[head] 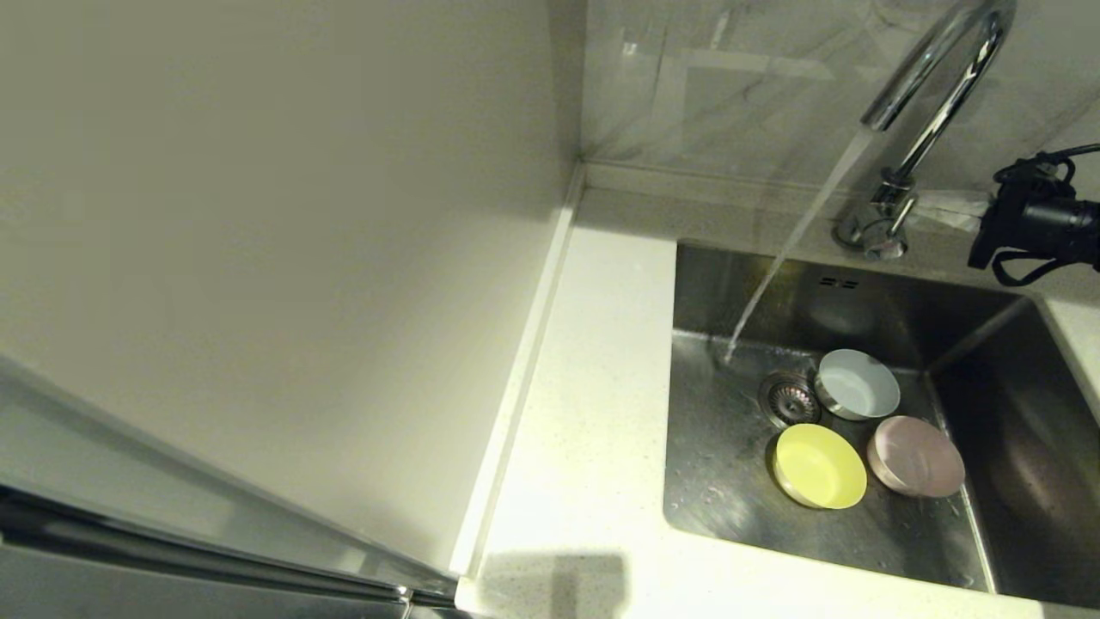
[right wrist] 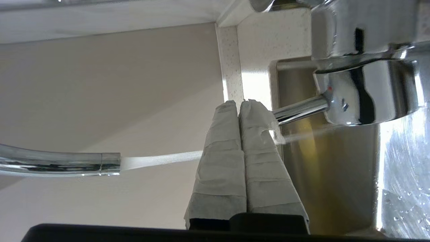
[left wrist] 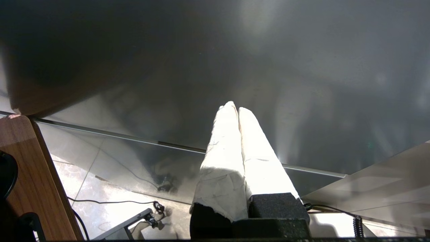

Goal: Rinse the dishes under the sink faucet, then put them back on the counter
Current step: Turn on the faucet

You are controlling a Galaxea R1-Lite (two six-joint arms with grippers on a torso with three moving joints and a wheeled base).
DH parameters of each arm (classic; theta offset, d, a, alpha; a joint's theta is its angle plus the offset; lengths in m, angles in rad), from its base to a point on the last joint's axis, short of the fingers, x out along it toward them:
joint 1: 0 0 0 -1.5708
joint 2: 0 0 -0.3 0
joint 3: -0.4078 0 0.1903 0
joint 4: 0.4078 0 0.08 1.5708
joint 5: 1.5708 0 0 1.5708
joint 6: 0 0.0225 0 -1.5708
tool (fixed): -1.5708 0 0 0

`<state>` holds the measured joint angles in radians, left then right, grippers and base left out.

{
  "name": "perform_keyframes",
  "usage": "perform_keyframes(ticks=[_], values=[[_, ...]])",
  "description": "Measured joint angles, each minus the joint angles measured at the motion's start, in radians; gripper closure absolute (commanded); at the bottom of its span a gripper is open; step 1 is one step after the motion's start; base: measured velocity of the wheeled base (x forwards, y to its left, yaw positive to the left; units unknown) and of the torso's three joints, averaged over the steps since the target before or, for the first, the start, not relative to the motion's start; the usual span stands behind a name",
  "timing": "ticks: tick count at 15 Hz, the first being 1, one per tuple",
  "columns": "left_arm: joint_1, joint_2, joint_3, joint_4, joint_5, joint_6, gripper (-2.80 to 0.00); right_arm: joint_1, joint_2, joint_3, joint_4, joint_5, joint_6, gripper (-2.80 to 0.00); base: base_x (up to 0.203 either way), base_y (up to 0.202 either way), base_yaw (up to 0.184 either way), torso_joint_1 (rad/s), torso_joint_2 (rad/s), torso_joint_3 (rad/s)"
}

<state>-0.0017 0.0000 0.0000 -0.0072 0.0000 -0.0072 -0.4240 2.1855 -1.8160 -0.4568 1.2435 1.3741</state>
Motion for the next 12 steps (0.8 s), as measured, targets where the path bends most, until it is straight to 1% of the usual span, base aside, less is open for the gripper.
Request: perform_keyframes(ticks=[4, 6, 7, 8, 10, 12], values=[[0.000, 0.000, 0.000, 0.000, 0.000, 0.000, 0.00, -0.024, 0.000, -0.013, -0.026, -0.007, -0.004, 0.00, 0.000, 0.000, 0.000, 0.000, 0.00, 0.000], [0.000, 0.000, 0.000, 0.000, 0.000, 0.000, 0.00, -0.050, 0.000, -0.043, -0.040, -0.027, -0.010, 0.00, 0.000, 0.000, 0.000, 0.000, 0.00, 0.000], [0.000, 0.000, 0.000, 0.000, 0.000, 0.000, 0.00, -0.073, -0.002, -0.059, -0.041, -0.041, -0.027, 0.00, 0.000, 0.000, 0.000, 0.000, 0.00, 0.000], [0.000, 0.000, 0.000, 0.000, 0.000, 0.000, 0.00, -0.100, -0.003, -0.073, -0.041, -0.046, -0.062, 0.00, 0.000, 0.000, 0.000, 0.000, 0.00, 0.000], [0.000, 0.000, 0.000, 0.000, 0.000, 0.000, 0.00, -0.158, -0.015, -0.096, -0.037, -0.045, -0.160, 0.00, 0.000, 0.000, 0.000, 0.000, 0.00, 0.000], [0.000, 0.000, 0.000, 0.000, 0.000, 0.000, 0.00, -0.209, -0.053, -0.103, -0.026, -0.011, -0.243, 0.00, 0.000, 0.000, 0.000, 0.000, 0.00, 0.000]])
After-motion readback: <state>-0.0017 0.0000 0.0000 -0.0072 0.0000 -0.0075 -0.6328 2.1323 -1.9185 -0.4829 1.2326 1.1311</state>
